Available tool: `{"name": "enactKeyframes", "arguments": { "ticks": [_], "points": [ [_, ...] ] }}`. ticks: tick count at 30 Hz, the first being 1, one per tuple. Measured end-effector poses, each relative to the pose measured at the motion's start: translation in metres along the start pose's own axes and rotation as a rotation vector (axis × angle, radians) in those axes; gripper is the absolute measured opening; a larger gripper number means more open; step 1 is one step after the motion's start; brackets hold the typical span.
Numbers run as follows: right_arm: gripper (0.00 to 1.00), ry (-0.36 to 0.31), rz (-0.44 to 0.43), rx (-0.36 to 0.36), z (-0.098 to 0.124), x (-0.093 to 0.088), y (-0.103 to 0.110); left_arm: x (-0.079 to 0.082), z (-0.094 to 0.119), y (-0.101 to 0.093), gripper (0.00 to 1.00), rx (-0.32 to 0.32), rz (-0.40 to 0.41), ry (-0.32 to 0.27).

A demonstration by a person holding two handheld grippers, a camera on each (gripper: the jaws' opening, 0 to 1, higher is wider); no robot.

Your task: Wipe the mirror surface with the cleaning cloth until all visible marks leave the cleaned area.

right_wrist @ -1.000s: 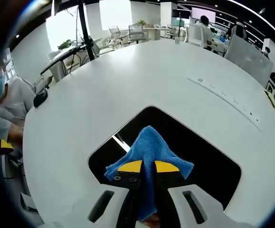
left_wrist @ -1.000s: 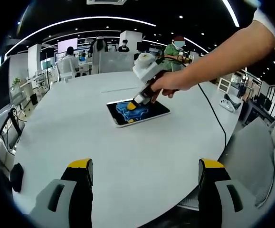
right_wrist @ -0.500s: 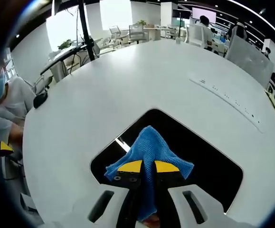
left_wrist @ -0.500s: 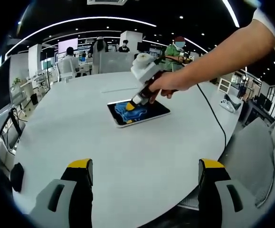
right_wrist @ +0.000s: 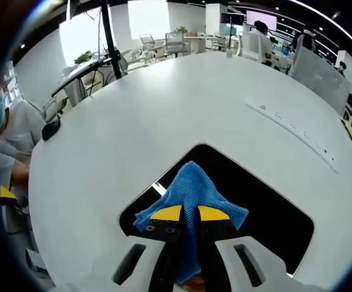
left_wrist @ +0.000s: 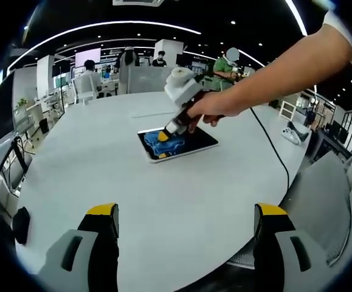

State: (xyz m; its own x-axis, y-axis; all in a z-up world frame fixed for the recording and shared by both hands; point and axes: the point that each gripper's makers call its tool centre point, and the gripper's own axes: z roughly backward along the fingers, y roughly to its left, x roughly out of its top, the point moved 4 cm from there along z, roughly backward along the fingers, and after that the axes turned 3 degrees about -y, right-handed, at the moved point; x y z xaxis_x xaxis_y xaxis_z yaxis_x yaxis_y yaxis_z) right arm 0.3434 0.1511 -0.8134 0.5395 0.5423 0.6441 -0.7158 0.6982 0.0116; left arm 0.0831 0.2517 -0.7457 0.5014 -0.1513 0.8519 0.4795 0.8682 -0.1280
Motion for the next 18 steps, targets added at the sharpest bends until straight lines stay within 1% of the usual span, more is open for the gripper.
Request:
{"name": "enactKeyframes", "arguments": {
  "ticks": [4, 8, 15, 18],
  "points": [
    [0.04, -0.001, -0.001, 0.001, -0.009, 0.003, -0.005, -0.001, 0.001, 0.002, 0.93, 0.004, 0.002, 0.001],
    [0.04, -0.002, 0.0, 0.002, -0.007, 0.003, 0.0, -0.001, 0.001, 0.002, 0.93, 0.007, 0.004, -0.001],
    [0.04, -0.005, 0.003, 0.007, -0.013, 0.008, 0.003, -0.002, 0.001, 0.003, 0.93, 0.008, 0.006, -0.001],
    [0.04, -0.007, 0.0, 0.01, -0.02, 0.011, 0.001, -0.002, 0.002, 0.003, 0.93, 0.009, 0.006, 0.0]
  ]
}}
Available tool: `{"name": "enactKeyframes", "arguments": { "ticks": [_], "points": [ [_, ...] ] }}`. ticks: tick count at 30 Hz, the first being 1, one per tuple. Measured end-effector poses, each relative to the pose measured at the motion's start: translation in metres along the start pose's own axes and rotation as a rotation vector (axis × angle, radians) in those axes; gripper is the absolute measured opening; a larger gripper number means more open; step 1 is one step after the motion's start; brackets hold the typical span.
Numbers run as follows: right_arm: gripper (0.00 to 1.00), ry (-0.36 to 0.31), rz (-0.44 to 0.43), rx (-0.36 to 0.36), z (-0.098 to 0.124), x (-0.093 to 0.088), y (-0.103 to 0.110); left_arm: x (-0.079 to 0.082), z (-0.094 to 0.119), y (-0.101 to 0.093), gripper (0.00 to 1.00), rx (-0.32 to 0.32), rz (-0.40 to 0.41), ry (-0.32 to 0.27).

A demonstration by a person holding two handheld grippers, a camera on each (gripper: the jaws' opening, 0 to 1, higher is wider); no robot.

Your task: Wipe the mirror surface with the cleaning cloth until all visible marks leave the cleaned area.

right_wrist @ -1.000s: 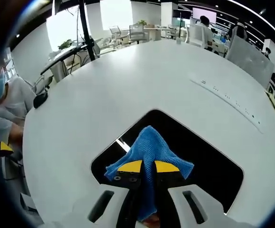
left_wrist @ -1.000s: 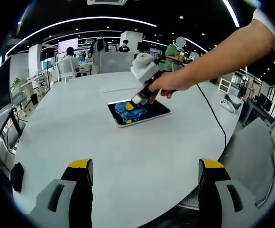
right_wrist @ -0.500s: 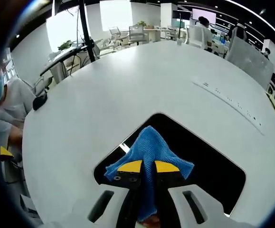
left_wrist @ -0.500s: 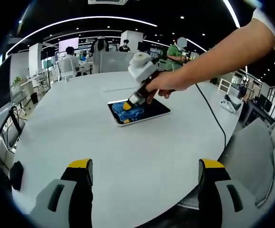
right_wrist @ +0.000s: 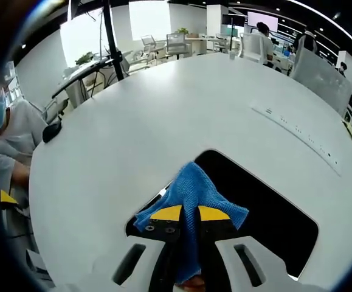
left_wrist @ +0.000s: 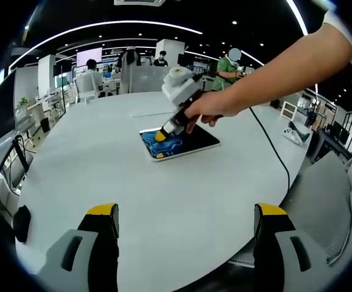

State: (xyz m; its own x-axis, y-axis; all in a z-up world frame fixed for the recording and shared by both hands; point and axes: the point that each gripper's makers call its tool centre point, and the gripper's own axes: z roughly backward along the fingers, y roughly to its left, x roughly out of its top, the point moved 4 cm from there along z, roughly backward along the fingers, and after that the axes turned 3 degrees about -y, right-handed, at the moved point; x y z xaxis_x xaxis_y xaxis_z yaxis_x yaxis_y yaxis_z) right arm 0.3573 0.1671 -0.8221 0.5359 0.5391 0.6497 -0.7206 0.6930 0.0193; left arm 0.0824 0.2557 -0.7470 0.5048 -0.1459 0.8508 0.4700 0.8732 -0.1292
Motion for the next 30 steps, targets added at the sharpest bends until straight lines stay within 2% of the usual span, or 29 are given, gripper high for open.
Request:
{"name": "enactKeyframes", "arguments": {
  "ticks": [11, 30],
  "points": [
    [0.04, -0.004, -0.003, 0.002, 0.008, 0.001, 0.012, 0.0, 0.001, 0.001, 0.93, 0.003, 0.002, -0.001],
    [0.03, 0.0, -0.009, 0.024, -0.001, 0.003, 0.012, -0.002, 0.004, 0.002, 0.93, 0.008, 0.004, 0.003]
  ]
}}
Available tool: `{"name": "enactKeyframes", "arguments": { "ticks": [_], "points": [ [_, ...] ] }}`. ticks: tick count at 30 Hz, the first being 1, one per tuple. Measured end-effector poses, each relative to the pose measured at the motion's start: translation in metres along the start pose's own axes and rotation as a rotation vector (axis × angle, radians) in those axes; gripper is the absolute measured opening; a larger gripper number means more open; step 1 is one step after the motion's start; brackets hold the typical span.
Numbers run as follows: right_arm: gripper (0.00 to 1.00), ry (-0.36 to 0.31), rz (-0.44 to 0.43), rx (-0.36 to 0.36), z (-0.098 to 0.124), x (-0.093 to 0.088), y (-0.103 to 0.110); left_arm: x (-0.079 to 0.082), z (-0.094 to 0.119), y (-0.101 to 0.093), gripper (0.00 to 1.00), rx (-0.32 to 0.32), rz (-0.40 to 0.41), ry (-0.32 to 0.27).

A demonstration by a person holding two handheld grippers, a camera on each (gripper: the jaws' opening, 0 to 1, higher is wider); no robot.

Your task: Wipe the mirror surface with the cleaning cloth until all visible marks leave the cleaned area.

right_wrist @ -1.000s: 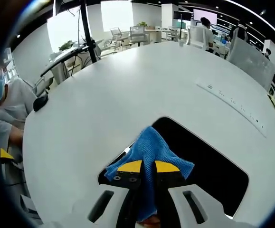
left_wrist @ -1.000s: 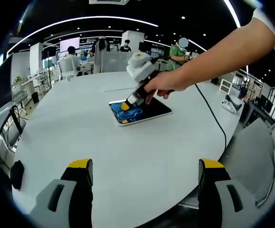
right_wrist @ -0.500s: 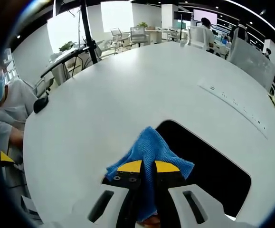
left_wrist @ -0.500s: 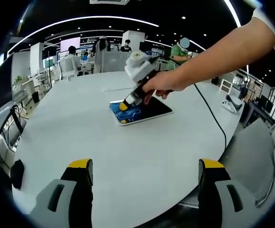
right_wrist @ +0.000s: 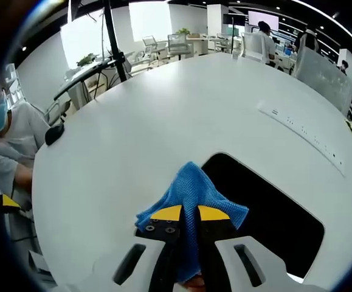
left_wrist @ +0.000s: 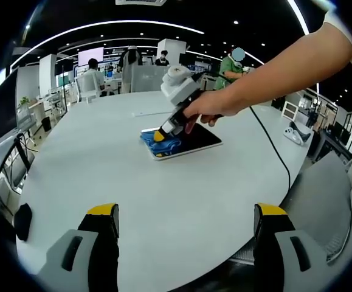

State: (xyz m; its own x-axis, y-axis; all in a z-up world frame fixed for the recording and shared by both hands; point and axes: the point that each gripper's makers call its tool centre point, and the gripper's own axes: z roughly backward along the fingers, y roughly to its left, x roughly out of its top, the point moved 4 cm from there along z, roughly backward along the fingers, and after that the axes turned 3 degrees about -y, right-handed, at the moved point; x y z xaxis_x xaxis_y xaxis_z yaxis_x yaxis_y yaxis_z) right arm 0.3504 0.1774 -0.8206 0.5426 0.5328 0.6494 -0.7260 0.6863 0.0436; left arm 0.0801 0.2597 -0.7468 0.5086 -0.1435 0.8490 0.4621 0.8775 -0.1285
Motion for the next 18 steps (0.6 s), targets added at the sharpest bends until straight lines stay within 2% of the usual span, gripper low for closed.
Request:
{"name": "enactKeyframes", "arguments": {
  "ticks": [4, 18],
  "points": [
    [0.03, 0.001, 0.009, 0.005, 0.0072, -0.0023, 0.005, 0.0006, -0.0013, -0.0011, 0.93, -0.004, -0.002, 0.0],
    [0.03, -0.008, -0.004, 0.015, 0.0076, -0.0056, 0.0067, 0.0052, -0.0032, -0.0005, 0.93, -0.01, -0.014, -0.002]
  ]
}}
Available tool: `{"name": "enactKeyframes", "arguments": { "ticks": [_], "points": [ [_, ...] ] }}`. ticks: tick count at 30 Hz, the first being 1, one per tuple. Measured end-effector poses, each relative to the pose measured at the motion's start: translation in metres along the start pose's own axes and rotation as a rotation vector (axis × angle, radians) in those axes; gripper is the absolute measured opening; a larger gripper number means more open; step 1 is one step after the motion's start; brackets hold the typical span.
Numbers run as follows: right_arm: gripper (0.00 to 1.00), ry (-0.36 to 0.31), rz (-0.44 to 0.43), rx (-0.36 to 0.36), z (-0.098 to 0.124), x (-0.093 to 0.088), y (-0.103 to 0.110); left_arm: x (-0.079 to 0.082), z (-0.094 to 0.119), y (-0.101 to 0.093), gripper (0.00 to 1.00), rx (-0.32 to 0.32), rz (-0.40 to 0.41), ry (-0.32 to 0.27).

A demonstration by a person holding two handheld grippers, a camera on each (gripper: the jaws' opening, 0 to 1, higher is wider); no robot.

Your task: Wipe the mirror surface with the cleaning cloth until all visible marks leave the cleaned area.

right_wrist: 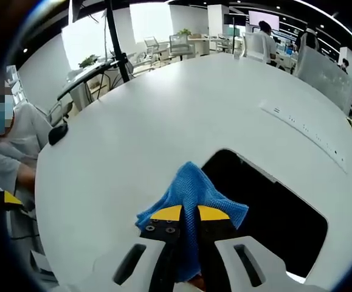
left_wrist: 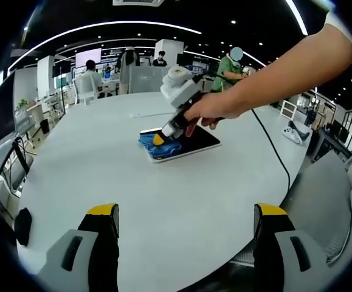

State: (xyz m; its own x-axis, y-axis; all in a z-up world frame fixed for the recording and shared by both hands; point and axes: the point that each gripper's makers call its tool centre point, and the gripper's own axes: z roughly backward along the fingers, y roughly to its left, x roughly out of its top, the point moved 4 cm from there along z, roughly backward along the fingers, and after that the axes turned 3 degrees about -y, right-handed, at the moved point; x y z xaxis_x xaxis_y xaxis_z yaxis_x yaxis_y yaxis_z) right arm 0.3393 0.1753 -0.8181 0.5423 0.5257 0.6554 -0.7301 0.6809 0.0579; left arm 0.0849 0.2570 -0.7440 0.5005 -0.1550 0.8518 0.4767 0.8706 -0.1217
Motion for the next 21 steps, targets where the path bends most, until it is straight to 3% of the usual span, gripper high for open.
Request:
{"name": "enactKeyframes", "arguments": {
  "ticks": [10, 13, 17, 18, 21],
  "points": [
    [0.03, -0.006, -0.004, 0.002, 0.01, -0.005, 0.01, 0.0, -0.002, 0.0, 0.93, -0.002, 0.003, -0.001],
    [0.03, -0.007, -0.01, 0.003, -0.001, -0.004, 0.004, 0.0, -0.003, 0.0, 0.93, -0.004, 0.001, 0.001],
    [0.03, -0.011, -0.012, 0.004, 0.012, -0.006, 0.012, 0.0, -0.004, -0.002, 0.93, -0.008, 0.0, 0.003],
    [0.03, -0.011, -0.013, 0.004, 0.003, -0.006, 0.006, 0.0, -0.004, -0.002, 0.93, -0.009, 0.0, 0.003],
    [0.03, -0.015, -0.003, 0.006, 0.01, -0.008, 0.011, -0.001, -0.004, -0.003, 0.93, -0.01, 0.0, 0.007]
  ]
}}
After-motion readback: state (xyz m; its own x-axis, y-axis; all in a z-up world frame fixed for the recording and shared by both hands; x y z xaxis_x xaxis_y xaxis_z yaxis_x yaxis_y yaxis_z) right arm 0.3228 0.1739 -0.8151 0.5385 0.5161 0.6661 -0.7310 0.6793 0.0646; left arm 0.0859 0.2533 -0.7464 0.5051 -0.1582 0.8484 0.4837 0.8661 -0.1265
